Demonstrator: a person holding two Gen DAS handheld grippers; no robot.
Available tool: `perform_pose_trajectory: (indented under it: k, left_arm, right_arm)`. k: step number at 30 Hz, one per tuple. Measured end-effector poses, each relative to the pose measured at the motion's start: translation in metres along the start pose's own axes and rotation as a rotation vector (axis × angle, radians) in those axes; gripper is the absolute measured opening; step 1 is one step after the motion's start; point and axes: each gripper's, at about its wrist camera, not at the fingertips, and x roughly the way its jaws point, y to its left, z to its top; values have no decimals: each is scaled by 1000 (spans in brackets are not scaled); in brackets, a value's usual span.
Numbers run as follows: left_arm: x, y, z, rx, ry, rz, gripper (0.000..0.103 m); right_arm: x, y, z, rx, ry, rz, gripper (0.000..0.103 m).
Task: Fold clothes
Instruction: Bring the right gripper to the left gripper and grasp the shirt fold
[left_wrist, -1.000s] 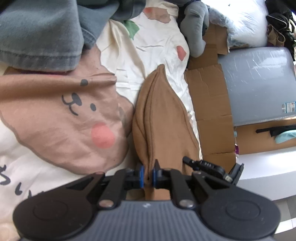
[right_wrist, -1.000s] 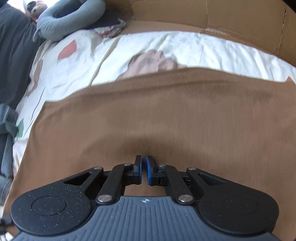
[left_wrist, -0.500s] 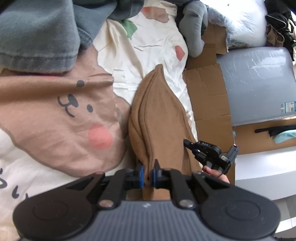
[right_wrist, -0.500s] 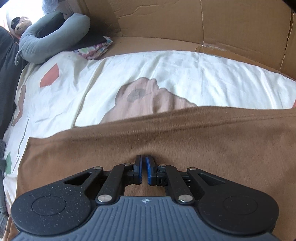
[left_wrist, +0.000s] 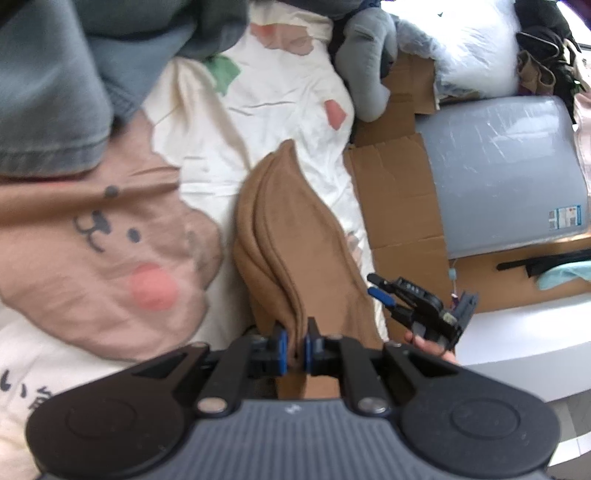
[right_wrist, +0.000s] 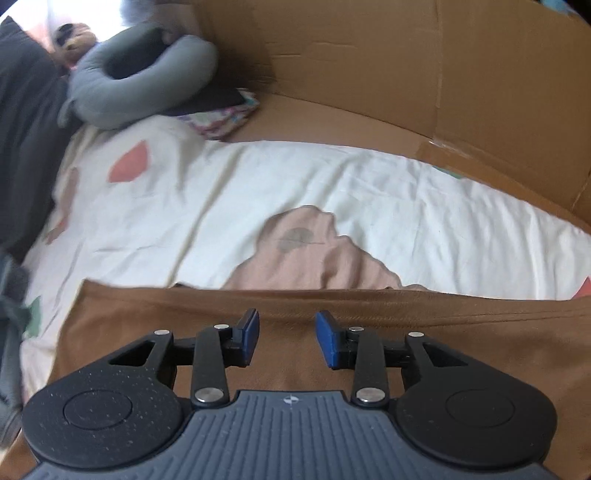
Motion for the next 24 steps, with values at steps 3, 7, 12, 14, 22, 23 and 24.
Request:
perform_pose_trajectory:
  k: [3, 7, 12, 14, 22, 23, 24]
  left_arm:
    - [4, -12, 1, 13, 3, 14, 9]
    - [12, -23, 1, -12, 23, 63, 9]
    - [19, -39, 6, 4, 57, 95, 9]
    - [19, -43, 8, -5, 62, 101, 9]
    - [22, -56, 5, 0, 103, 161, 9]
    - [24, -58, 5, -1, 109, 165, 9]
    - [25, -60, 4, 1, 114, 167, 9]
  right_arm:
    - [-20, 8, -5, -55, 16, 35, 41]
    - [-48, 30, -27, -137, 49, 120, 41]
    - [-76, 62, -63, -206, 68, 226, 44]
    - [-82, 74, -76, -230, 76, 256, 44]
    - [-105, 113, -112, -307, 65, 396, 45]
    - [-108, 117, -116, -313, 64, 415, 46]
    - [-110, 121, -119, -322, 64, 431, 49]
